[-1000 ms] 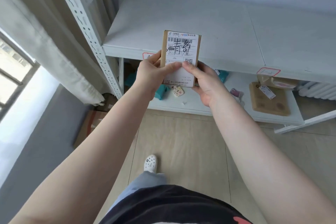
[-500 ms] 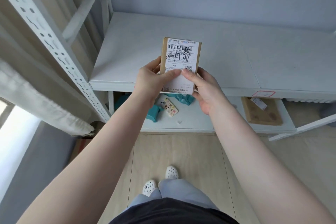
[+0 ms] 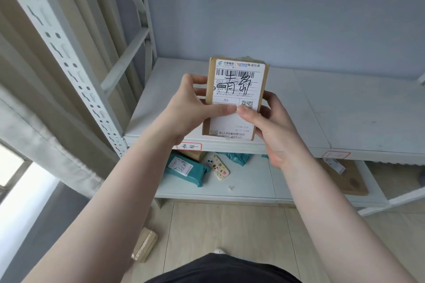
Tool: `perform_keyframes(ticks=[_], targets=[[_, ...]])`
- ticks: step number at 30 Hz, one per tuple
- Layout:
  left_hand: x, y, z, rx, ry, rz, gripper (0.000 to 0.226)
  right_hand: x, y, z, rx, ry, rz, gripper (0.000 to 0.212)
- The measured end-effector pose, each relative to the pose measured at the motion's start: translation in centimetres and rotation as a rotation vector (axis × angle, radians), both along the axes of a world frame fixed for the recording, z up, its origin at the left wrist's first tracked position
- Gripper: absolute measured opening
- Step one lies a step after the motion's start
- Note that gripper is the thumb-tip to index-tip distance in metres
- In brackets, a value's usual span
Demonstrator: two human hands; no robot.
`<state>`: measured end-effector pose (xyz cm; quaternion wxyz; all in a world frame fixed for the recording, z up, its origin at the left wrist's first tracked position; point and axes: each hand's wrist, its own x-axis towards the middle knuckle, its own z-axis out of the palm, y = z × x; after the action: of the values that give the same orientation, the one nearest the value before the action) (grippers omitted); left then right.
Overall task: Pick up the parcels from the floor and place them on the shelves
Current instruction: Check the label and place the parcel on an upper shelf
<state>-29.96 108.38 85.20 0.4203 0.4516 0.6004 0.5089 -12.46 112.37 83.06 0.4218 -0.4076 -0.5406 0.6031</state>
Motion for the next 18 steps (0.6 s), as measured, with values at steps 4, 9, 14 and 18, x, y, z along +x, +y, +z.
perform_keyframes(ticks=[4, 9, 14, 18], targets=[[0.3, -1.7, 2.5, 0.077, 0.061, -0.045, 0.073, 0.6, -2.0, 2.3, 0.081, 0.015, -0.013, 0.074], [1.1, -3.4, 6.1, 0.226, 0.110, -0.046, 0.070, 1.2, -3.5, 6.1, 0.264, -0.010, -0.074, 0.072], [1.5, -3.8, 9.3, 0.366, 0.100, -0.040, 0.071, 1.7, -4.2, 10.3, 0.392, 0.024, -0.096, 0.069], [1.8, -3.2, 11.5, 0.442, 0.080, -0.027, 0.066, 1.6, -3.8, 13.2, 0.453, 0.035, -0.111, 0.065]])
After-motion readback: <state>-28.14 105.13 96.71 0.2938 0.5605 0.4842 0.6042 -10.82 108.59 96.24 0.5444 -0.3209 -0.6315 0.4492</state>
